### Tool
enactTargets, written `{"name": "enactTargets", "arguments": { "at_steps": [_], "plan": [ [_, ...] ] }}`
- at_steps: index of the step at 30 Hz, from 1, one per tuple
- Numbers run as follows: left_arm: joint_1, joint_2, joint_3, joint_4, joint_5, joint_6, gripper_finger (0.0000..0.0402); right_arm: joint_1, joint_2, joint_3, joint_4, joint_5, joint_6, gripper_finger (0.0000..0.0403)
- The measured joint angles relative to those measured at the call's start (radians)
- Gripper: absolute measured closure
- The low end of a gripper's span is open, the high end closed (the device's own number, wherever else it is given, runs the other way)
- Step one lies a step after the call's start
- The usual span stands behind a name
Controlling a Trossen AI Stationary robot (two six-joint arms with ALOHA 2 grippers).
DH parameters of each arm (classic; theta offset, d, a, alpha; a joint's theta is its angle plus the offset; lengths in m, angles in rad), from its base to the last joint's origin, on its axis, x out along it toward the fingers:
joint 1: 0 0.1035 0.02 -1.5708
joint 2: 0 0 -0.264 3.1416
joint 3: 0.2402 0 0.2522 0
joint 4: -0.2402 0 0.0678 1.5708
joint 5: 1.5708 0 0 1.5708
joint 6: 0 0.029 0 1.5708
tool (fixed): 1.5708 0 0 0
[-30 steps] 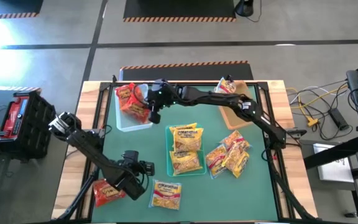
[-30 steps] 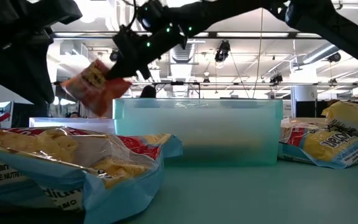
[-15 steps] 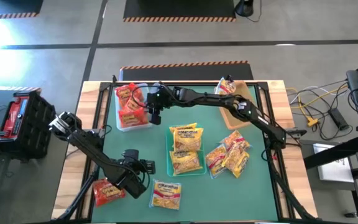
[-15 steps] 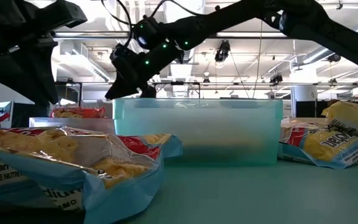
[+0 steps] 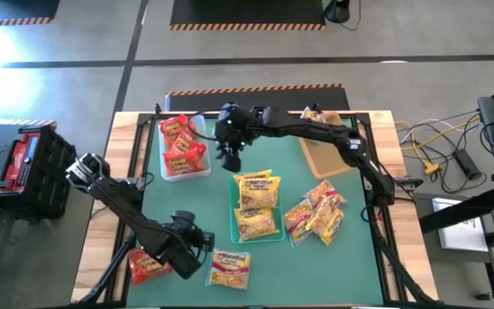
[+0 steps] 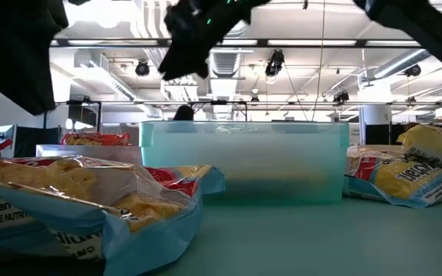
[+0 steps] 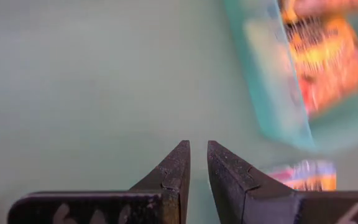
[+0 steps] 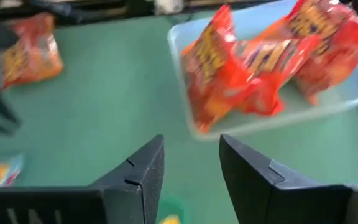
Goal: Sort Maruchan noodles
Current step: Adjust the orange noodle pack on the table
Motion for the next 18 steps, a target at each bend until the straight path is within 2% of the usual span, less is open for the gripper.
{"name": "enactTargets", "arguments": {
  "at_steps": [4, 7, 10, 14, 18],
  "plan": [
    [-0.008, -0.018, 0.028, -0.016, 0.068, 0.132, 0.0363, 0.053, -0.056, -0.011, -0.14, 0.01, -0.011, 0.0272],
    [-0.023, -0.036, 0.026, -0.026, 0.173, 0.224, 0.0363, 0.107, -0.106, -0.038, -0.197, 0.013, -0.008, 0.0277],
    [-0.06, -0.062, 0.002, -0.04, 0.301, 0.274, 0.0363, 0.168, -0.178, -0.099, -0.215, 0.09, 0.025, 0.028],
    [-0.149, -0.09, -0.017, -0.081, 0.418, 0.249, 0.0363, 0.254, -0.292, -0.246, -0.214, 0.24, 0.11, 0.028],
    [-0.281, -0.113, -0.028, -0.084, 0.471, 0.078, 0.0363, 0.341, -0.433, -0.458, -0.123, 0.369, 0.255, 0.028]
  ]
}}
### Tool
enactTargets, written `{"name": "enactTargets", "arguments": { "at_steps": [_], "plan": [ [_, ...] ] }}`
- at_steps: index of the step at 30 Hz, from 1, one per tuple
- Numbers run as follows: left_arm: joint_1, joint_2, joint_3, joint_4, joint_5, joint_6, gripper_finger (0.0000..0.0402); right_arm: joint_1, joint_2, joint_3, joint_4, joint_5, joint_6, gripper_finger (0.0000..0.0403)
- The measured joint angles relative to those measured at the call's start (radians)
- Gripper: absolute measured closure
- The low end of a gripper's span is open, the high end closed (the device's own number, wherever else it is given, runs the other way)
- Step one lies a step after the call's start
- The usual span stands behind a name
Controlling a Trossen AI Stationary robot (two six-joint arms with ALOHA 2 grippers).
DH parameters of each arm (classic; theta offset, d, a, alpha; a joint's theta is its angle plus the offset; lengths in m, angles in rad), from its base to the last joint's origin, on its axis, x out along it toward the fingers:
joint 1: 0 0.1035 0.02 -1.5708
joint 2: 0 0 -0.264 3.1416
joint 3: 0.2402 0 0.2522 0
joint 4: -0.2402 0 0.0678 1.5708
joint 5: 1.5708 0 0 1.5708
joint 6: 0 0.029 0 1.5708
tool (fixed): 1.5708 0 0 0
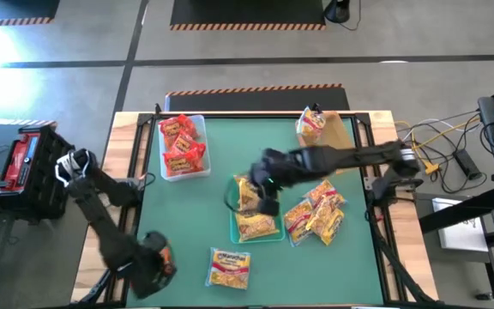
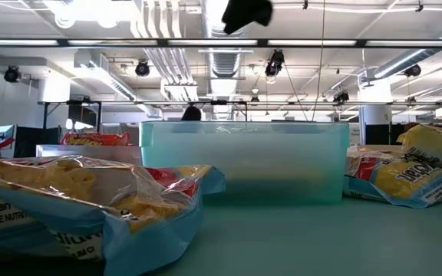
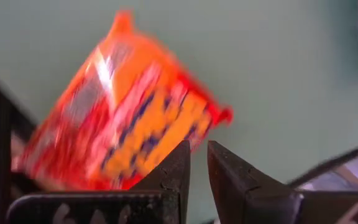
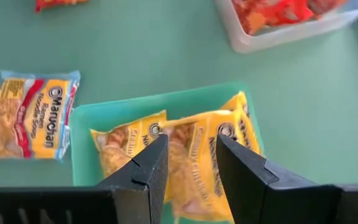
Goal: Sort Maruchan noodles
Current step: Adjust the orange noodle pack on the table
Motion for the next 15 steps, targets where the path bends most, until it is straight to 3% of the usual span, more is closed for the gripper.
{"name": "enactTargets", "arguments": {
  "at_steps": [5, 8, 15],
  "plan": [
    [-0.162, 0.004, -0.008, -0.003, 0.041, -0.29, 0.0363, 0.104, -0.141, -0.278, 0.223, 0.158, 0.193, 0.0281],
    [-0.182, 0.029, -0.012, 0.004, 0.118, -0.304, 0.0363, 0.156, -0.197, -0.407, 0.356, 0.21, 0.26, 0.0282],
    [-0.179, 0.078, -0.041, -0.018, 0.123, -0.308, 0.0363, 0.217, -0.228, -0.543, 0.511, 0.221, 0.346, 0.0286]
  ]
}}
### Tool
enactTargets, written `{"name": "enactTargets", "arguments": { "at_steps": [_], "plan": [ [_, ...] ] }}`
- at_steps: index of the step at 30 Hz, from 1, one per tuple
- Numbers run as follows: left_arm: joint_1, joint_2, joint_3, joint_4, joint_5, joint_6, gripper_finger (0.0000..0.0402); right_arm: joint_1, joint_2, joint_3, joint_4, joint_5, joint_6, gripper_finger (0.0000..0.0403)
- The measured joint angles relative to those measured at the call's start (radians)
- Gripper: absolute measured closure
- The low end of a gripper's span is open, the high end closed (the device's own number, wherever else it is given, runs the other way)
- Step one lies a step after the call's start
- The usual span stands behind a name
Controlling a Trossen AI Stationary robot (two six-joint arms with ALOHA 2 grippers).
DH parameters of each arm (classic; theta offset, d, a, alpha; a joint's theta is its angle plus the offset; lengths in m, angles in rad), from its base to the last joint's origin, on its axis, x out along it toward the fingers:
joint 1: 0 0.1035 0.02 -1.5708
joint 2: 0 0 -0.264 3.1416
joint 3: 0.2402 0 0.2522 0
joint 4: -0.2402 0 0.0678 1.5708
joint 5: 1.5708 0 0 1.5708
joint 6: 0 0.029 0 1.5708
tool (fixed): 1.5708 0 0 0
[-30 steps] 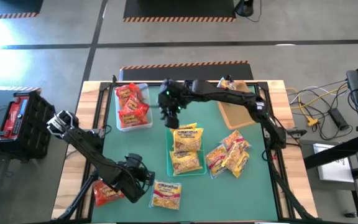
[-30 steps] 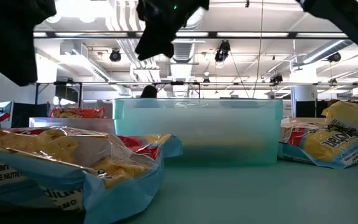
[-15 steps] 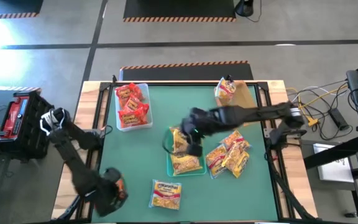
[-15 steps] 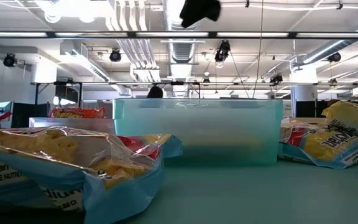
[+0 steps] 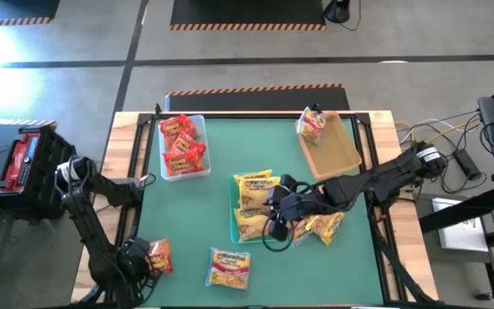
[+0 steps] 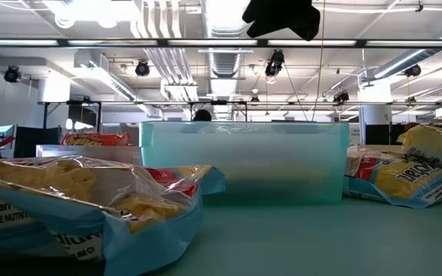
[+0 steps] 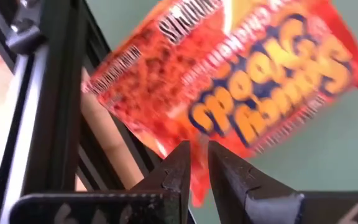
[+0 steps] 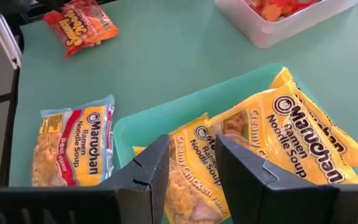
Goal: Sort Maruchan noodles
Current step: Adjust the orange noodle pack on the table
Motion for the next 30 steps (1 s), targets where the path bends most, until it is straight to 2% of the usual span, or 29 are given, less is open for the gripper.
{"name": "enactTargets", "arguments": {
  "at_steps": [12, 16, 21, 25, 28, 30],
  "plan": [
    [0.084, 0.05, -0.016, 0.067, 0.012, 0.009, 0.0363, 0.006, 0.006, 0.002, 0.0, 0.006, -0.009, 0.0306],
    [0.119, 0.055, 0.015, 0.073, -0.028, 0.053, 0.0363, 0.006, 0.003, 0.002, -0.001, -0.001, -0.014, 0.031],
    [0.182, 0.055, 0.041, 0.154, -0.172, 0.05, 0.0363, 0.013, 0.003, 0.002, -0.008, -0.003, -0.036, 0.031],
    [0.24, 0.063, 0.044, 0.228, -0.261, 0.121, 0.0363, 0.026, 0.002, 0.002, -0.015, -0.005, -0.044, 0.0312],
    [0.268, 0.07, 0.043, 0.161, -0.27, 0.15, 0.0363, 0.042, 0.002, 0.002, -0.02, -0.01, -0.048, 0.0311],
    [0.269, 0.066, 0.042, 0.102, -0.222, 0.178, 0.0363, 0.054, 0.002, 0.002, -0.036, -0.011, -0.049, 0.031]
  ]
}}
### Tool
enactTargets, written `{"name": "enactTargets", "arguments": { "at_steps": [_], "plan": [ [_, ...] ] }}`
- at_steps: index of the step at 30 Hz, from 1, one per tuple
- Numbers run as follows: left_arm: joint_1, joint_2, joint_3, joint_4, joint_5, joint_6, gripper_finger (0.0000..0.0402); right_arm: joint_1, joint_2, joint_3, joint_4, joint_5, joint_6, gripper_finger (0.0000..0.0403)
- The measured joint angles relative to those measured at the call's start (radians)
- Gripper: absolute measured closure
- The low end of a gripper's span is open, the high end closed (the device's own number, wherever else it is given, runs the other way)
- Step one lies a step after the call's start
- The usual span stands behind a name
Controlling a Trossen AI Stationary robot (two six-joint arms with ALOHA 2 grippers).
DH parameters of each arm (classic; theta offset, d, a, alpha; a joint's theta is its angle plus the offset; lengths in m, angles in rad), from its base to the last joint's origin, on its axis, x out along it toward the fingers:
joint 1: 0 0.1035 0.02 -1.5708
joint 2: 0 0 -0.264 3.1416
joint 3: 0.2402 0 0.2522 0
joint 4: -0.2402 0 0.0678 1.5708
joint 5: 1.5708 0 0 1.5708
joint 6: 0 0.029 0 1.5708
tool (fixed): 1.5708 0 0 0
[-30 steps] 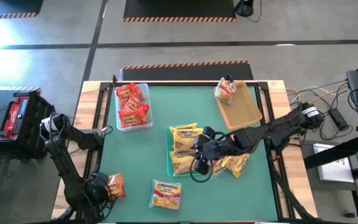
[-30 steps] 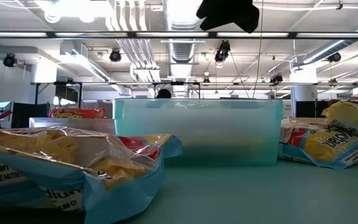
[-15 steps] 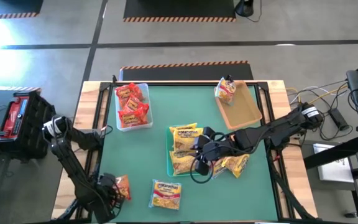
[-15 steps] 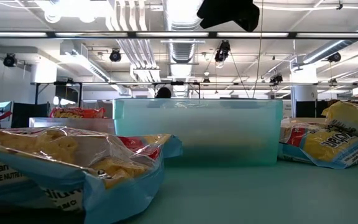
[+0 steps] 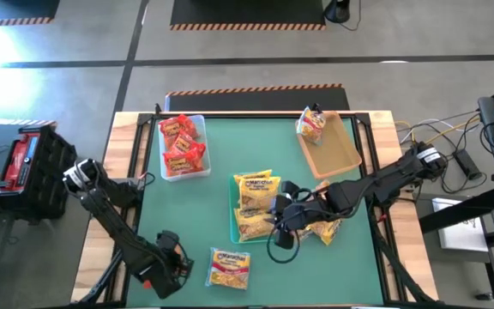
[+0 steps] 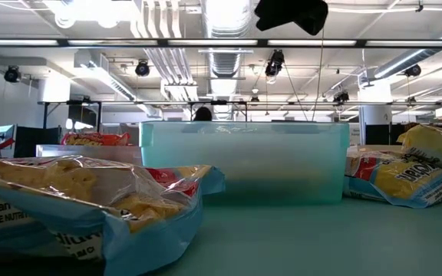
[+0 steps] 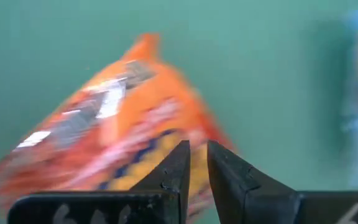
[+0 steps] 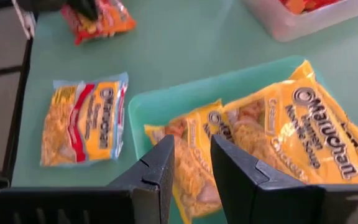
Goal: Sort Maruchan noodles
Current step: Adjust the orange noodle pack on the table
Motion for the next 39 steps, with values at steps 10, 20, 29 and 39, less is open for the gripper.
{"name": "enactTargets", "arguments": {
  "at_steps": [10, 20, 29, 39],
  "plan": [
    [-0.001, -0.009, 0.012, -0.078, 0.247, 0.323, 0.0363, 0.045, 0.0, 0.0, -0.091, 0.0, -0.001, 0.0321],
    [0.01, 0.079, 0.029, -0.039, 0.256, 0.401, 0.0363, 0.053, 0.0, 0.0, -0.093, 0.0, -0.001, 0.0319],
    [0.071, 0.159, 0.057, 0.018, 0.281, 0.055, 0.0363, 0.052, 0.0, 0.0, -0.094, 0.0, -0.005, 0.0326],
    [0.213, 0.164, 0.137, 0.05, -0.276, -0.149, 0.0363, 0.052, 0.001, 0.0, -0.091, 0.008, -0.005, 0.0324]
  ]
}}
